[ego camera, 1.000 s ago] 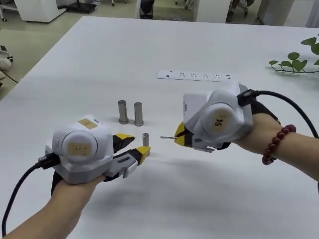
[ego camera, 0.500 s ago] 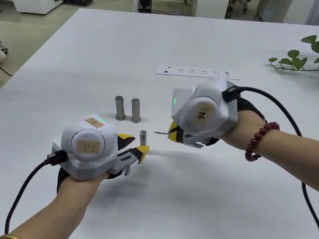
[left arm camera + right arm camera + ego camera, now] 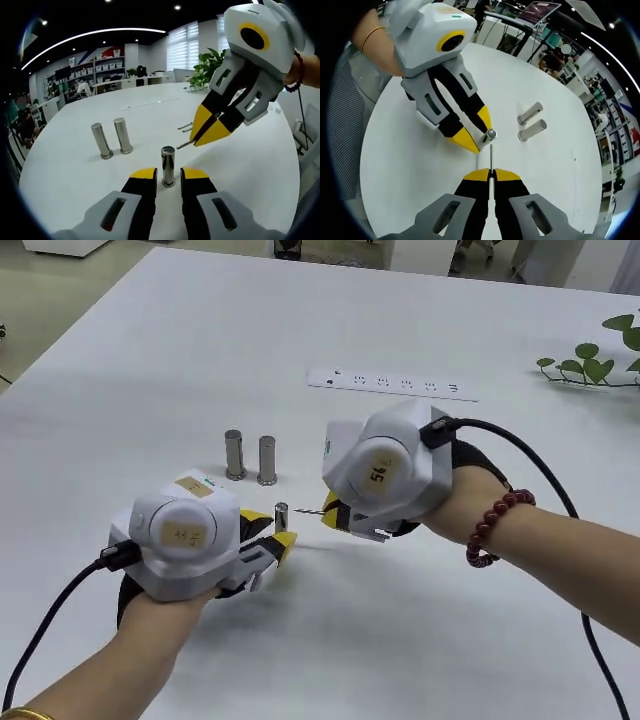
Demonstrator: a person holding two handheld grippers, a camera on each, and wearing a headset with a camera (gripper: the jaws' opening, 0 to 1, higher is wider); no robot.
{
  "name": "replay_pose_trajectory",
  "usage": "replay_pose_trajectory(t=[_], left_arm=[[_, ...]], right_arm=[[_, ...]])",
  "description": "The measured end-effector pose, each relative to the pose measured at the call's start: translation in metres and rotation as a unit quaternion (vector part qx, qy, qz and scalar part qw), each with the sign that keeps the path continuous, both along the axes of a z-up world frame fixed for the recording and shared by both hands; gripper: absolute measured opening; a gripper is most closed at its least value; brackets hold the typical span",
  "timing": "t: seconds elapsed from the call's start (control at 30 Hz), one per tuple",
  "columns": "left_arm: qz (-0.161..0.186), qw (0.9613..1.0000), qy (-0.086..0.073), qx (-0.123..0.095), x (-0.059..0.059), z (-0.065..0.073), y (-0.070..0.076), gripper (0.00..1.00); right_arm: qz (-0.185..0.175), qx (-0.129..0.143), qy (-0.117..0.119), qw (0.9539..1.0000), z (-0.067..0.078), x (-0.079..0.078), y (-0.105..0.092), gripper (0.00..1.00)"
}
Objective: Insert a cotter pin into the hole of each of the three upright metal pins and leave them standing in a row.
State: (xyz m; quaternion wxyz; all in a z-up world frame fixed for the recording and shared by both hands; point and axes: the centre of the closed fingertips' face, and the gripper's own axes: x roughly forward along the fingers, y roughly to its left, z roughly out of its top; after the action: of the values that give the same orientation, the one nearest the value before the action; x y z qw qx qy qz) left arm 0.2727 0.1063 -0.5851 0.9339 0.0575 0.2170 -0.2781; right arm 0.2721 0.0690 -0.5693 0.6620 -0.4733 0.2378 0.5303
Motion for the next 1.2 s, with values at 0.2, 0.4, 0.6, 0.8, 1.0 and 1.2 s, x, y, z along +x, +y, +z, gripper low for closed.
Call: replay_pose_trajectory(t=[0.2, 0.4, 0.6, 0.8, 1.0, 1.2], left_arm=[[0.000, 1.0000, -0.001, -0.001, 0.0025, -0.0020, -0.0008, 0.12], [-0.003, 1.0000, -0.004, 0.001, 0.0044, -0.0030, -0.0003, 0.08], [-0.008, 1.0000, -0.001, 0.002, 0.0047, -0.0054, -0.0017, 0.06], [-0.013, 0.9999, -0.003, 0.006, 0.0046, -0.0055, -0.0019, 0.06], [-0.015, 0.9998, -0.006, 0.008, 0.0047, -0.0054, -0.0015, 0.06], [-0.017, 0.9998, -0.008, 0.011, 0.0046, -0.0054, -0.0024, 0.06]], right_arm=[[0.002, -0.001, 0.003, 1.0000, -0.0027, -0.0008, 0.0035, 0.00], [0.003, -0.004, 0.001, 1.0000, -0.0037, -0.0002, 0.0054, 0.00], [0.000, -0.003, 0.002, 1.0000, -0.0038, 0.0008, 0.0056, 0.00], [0.003, -0.006, -0.001, 1.0000, -0.0030, 0.0008, 0.0056, 0.00], [0.003, -0.006, -0.002, 1.0000, -0.0016, 0.0003, 0.0061, 0.00], [0.007, -0.002, -0.002, 1.0000, 0.0007, -0.0012, 0.0095, 0.00]])
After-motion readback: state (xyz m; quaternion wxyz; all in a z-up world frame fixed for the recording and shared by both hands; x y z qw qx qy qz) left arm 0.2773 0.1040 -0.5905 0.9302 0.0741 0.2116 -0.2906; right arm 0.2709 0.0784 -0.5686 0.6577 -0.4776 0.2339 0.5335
